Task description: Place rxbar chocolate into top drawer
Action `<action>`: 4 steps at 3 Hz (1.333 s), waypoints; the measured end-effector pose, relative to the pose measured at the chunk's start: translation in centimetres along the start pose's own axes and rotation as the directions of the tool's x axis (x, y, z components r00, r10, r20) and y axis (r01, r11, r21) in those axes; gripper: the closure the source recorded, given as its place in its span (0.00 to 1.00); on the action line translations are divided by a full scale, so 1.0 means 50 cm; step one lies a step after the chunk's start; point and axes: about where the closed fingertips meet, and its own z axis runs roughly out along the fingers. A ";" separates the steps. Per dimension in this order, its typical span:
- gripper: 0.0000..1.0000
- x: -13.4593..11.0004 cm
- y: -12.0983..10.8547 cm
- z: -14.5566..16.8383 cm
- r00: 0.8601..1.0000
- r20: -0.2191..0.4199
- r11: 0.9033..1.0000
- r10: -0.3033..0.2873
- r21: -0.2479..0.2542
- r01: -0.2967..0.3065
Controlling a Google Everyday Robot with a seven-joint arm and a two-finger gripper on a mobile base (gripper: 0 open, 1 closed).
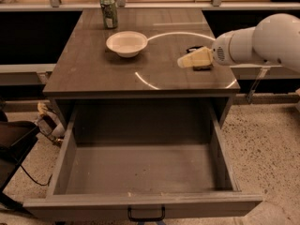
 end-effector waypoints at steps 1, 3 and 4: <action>0.00 0.009 -0.010 0.057 1.000 0.010 1.000 -0.003 0.005 0.003; 0.00 0.013 -0.020 0.111 1.000 0.022 1.000 0.022 -0.007 -0.022; 0.00 0.032 -0.035 0.120 0.999 0.024 0.999 0.038 -0.006 -0.038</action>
Offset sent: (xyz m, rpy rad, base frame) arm 0.0516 0.0091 -0.0327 0.0275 -0.0102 -0.0021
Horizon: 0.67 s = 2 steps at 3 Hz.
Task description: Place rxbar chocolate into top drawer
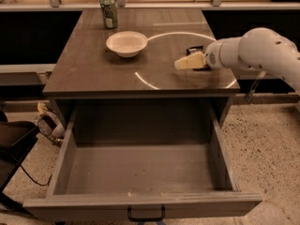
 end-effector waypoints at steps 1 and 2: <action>0.01 0.027 -0.019 0.006 1.000 -0.001 1.000 0.025 0.000 -0.025; 0.21 0.038 -0.021 0.013 0.999 0.000 0.999 0.033 -0.004 -0.033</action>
Offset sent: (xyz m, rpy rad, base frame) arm 0.0025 -0.0187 -0.0235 0.0375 0.0139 -0.0201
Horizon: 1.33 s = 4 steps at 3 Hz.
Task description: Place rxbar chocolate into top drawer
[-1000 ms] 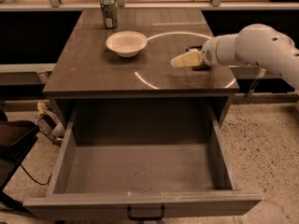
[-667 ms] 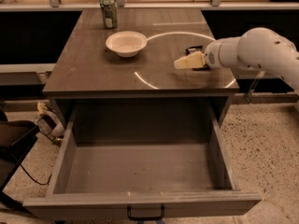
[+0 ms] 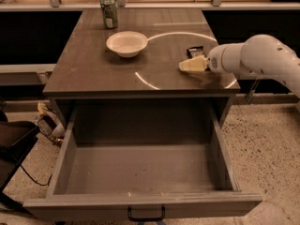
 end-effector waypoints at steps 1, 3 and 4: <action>0.44 0.013 0.006 0.008 1.000 -0.006 1.000 0.016 -0.004 -0.016; 0.92 0.000 0.006 0.001 1.000 -0.006 1.000 0.016 -0.004 -0.016; 1.00 -0.002 0.006 0.000 1.000 -0.006 1.000 0.016 -0.004 -0.016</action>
Offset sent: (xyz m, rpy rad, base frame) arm -0.0010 0.0025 -0.0074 0.0109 0.0122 -0.0047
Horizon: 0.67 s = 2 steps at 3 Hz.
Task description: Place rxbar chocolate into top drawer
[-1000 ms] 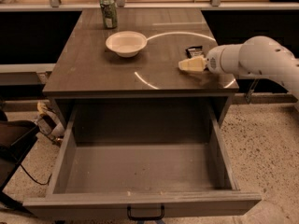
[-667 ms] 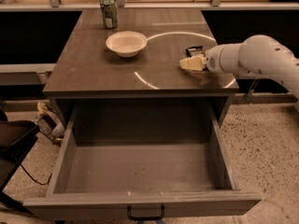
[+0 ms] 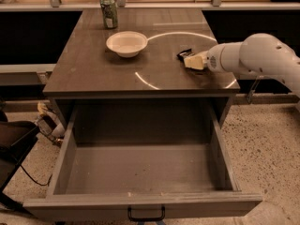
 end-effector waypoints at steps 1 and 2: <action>1.00 0.000 0.000 0.000 1.000 0.000 1.000 0.000 0.000 0.000; 1.00 0.000 0.000 0.000 1.000 0.000 1.000 0.000 0.000 0.000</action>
Offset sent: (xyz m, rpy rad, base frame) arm -0.0002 0.0089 0.0167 0.0155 -0.0150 0.0382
